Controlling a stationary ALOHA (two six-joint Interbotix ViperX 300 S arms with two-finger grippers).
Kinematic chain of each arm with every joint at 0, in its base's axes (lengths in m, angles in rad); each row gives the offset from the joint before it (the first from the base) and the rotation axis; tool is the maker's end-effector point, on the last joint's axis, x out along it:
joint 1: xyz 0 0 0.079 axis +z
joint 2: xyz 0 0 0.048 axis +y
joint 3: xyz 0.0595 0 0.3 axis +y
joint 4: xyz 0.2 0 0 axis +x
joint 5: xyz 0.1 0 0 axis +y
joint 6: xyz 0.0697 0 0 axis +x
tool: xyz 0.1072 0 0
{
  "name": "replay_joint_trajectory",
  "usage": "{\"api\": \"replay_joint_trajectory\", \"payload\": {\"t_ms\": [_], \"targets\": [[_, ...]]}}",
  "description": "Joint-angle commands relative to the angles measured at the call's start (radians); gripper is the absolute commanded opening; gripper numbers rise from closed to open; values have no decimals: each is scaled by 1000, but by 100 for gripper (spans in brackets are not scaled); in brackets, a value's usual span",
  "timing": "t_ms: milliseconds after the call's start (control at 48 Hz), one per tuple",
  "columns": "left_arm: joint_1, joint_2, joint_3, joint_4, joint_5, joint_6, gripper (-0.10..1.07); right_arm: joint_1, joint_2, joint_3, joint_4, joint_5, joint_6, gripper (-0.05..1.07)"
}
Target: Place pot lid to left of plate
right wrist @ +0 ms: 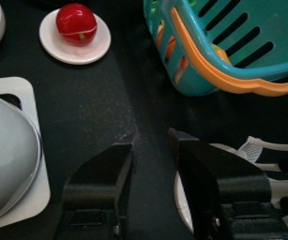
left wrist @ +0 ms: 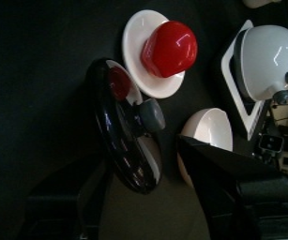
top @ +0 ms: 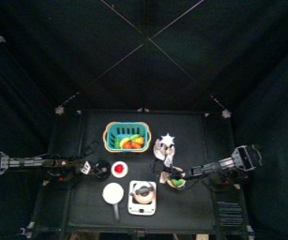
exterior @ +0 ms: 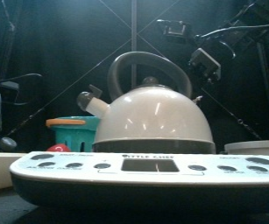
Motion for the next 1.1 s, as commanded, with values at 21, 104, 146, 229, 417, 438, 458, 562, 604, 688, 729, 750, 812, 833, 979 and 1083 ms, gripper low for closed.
{"api": "replay_joint_trajectory", "payload": {"t_ms": [21,104,146,229,417,438,458,562,604,688,729,750,812,833,979,1083], "targets": [[3,5,-25,18,-3,3,89,2,-12,-11,-3,-2,2,73],[5,6,-32,34,0,3,89,2,-12,-11,-3,-2,2,73],[5,5,-37,38,5,3,89,2,-12,-11,-3,-2,2,73],[8,5,-48,52,18,3,89,2,-12,-9,-3,-2,2,73],[29,-18,-78,120,80,3,89,2,-11,-11,-3,-2,2,73],[34,-21,-80,132,86,3,89,2,-11,-11,-3,-2,2,73],[38,-25,-81,143,92,3,89,2,-12,-11,-3,-2,2,73],[67,-41,-87,199,117,3,89,2,-12,-11,-3,-2,2,73],[77,-48,-91,212,124,3,89,2,-12,-11,-3,-2,2,73],[103,-55,-101,235,146,3,89,2,-12,-11,-3,-2,2,73],[117,-57,-106,245,156,3,89,2,-12,-11,-3,-2,2,73],[123,-58,-109,250,158,3,89,2,-12,-11,-3,-2,2,73],[140,-61,-115,261,163,3,89,2,-12,-11,-3,-2,2,73],[144,-60,-118,262,166,3,89,2,-11,-11,-3,-2,2,73],[163,-67,-129,281,170,9,89,2,-12,-9,-2,-2,2,73],[167,-72,-143,321,170,5,89,2,-12,-9,-3,-2,2,73]]}}
